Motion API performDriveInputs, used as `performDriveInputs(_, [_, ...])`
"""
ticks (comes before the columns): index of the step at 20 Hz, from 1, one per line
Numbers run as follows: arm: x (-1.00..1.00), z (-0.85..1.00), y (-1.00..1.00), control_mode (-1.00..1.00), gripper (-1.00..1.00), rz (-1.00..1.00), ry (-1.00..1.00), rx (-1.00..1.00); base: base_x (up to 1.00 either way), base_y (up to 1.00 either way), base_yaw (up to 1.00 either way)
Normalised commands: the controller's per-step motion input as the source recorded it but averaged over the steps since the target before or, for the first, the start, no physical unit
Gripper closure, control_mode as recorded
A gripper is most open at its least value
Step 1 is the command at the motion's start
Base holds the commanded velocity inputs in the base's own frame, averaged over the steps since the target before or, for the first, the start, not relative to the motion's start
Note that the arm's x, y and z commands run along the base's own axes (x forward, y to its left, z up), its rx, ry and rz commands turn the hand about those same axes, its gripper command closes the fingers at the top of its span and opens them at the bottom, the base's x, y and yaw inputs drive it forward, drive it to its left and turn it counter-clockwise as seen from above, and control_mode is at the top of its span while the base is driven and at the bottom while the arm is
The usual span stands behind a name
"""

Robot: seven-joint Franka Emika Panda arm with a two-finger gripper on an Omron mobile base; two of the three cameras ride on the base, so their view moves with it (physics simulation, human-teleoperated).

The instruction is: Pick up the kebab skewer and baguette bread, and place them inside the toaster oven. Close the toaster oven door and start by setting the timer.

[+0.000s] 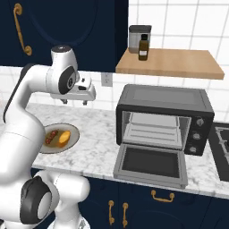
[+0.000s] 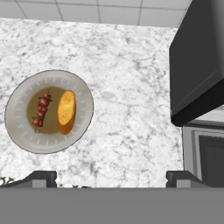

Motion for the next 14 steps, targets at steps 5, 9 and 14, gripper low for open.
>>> performDriveInputs(5, [0.00, 0.00, 0.00, 1.00, -1.00, 0.00, 0.00, 0.00, 0.00, -0.01, 0.00])
performDriveInputs(9, [0.00, 0.00, 0.00, 1.00, -1.00, 0.00, 0.00, 0.00, 0.00, 0.00, 0.00])
performDriveInputs(14, [0.00, 0.00, 0.00, -1.00, -1.00, 0.00, 0.00, 0.00, 0.00, 0.00, 0.00])
